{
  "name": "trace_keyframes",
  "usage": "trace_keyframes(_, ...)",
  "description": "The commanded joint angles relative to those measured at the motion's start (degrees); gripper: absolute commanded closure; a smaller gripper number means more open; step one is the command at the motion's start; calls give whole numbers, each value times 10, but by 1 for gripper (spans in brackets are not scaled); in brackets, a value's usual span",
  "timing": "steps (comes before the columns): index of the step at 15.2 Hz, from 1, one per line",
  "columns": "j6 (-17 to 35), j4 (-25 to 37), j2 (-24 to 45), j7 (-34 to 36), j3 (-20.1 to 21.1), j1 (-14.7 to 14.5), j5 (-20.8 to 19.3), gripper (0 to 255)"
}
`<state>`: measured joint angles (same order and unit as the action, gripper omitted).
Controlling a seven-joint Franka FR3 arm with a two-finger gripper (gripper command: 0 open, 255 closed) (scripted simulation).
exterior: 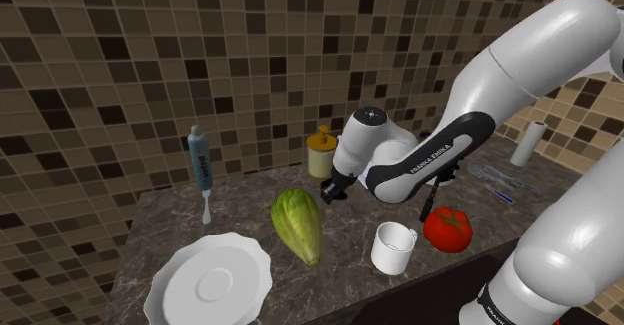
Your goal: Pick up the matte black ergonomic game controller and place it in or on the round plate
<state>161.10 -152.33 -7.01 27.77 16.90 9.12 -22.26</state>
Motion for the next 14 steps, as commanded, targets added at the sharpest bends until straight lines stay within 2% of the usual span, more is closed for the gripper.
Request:
trace_keyframes(1, -13, 16, 11, 47, 25, -7, -17, 255)
trace_keyframes(7, -64, 81, 56, 174, 88, -37, -65, 255)
trace_keyframes(14, -142, 186, 137, 301, 144, -81, -126, 255)
